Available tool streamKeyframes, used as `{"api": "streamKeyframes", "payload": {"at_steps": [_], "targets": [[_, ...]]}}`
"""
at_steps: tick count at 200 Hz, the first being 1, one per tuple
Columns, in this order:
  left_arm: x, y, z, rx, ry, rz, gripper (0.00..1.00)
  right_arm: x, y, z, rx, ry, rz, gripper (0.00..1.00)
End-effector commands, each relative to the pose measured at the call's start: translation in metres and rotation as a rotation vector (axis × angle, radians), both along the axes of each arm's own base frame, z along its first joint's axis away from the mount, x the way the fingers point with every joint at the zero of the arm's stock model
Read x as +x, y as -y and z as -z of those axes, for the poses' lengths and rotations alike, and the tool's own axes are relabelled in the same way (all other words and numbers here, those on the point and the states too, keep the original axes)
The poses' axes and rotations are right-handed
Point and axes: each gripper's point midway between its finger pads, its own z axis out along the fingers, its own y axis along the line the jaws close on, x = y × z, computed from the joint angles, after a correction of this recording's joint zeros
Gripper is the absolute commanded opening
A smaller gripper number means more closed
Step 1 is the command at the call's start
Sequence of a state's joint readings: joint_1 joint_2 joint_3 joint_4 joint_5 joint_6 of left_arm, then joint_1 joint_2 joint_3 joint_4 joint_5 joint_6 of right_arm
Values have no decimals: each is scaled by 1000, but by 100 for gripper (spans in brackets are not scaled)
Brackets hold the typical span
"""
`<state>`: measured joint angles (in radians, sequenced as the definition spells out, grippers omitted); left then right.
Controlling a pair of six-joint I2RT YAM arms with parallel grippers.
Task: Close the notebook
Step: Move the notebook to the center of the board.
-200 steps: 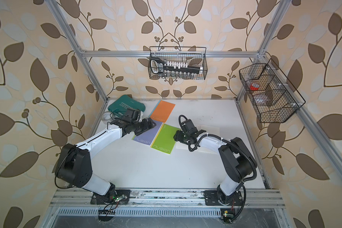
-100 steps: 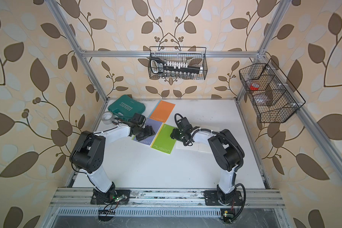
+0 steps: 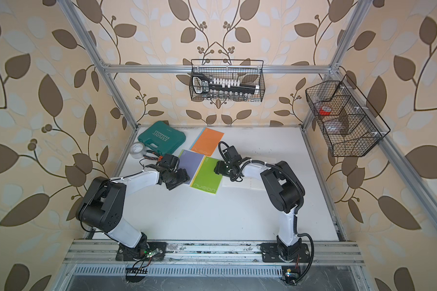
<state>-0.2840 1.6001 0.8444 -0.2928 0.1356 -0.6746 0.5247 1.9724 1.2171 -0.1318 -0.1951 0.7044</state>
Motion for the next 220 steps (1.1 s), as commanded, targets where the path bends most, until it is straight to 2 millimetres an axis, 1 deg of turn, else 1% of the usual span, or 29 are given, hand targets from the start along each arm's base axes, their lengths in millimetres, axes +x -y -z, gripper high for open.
{"api": "streamKeyframes", "payload": {"at_steps": [1, 25, 37, 51, 65, 81, 92, 94, 96, 104, 119, 130, 149, 161, 174, 180, 182, 184, 202, 220], "targets": [[-12, -16, 4, 20, -19, -67, 75, -9, -5, 24, -43, -58, -51, 65], [-18, -19, 4, 22, -22, -75, 75, -7, -8, 29, -50, -67, -68, 65], [-19, -21, 1, 26, -16, -79, 75, -6, -9, 28, -50, -64, -70, 65], [-18, -21, -7, 28, -3, -75, 75, -6, -12, 23, -38, -59, -76, 65], [-14, -19, -19, 21, 18, -68, 75, -6, -11, 15, -54, -49, -81, 65], [-9, -14, -35, -4, 48, -53, 77, -4, -1, 0, -95, -23, -73, 66], [-7, -9, -41, -30, 50, -40, 78, -3, 10, -12, -126, -2, -61, 67], [-7, -7, -50, -44, 73, -36, 78, -3, 13, -15, -132, 4, -56, 67], [-6, -5, -54, -52, 83, -32, 78, -2, 16, -17, -139, 11, -53, 67], [-5, 0, -62, -75, 99, -20, 79, -2, 26, -27, -164, 32, -41, 68], [-5, 12, -75, -110, 119, 11, 80, -3, 47, -38, -210, 54, -11, 68], [-4, 22, -84, -127, 134, 36, 80, -3, 64, -39, -242, 57, 15, 69], [-3, 46, -97, -164, 154, 88, 81, -2, 93, -29, -282, 33, 59, 69], [-2, 63, -104, -187, 170, 121, 81, 1, 106, -24, -292, 19, 80, 68], [0, 82, -111, -212, 185, 159, 82, 4, 114, -20, -291, 17, 95, 69], [1, 91, -117, -227, 197, 177, 82, 5, 116, -17, -292, 15, 99, 69], [2, 94, -111, -225, 182, 180, 82, 5, 117, -17, -291, 15, 100, 68], [3, 97, -110, -226, 178, 184, 82, 6, 117, -16, -290, 12, 100, 69], [8, 120, -112, -256, 178, 222, 82, 7, 121, -8, -299, -6, 100, 68], [12, 138, -110, -279, 169, 250, 82, 5, 125, -1, -316, -17, 103, 68]]}}
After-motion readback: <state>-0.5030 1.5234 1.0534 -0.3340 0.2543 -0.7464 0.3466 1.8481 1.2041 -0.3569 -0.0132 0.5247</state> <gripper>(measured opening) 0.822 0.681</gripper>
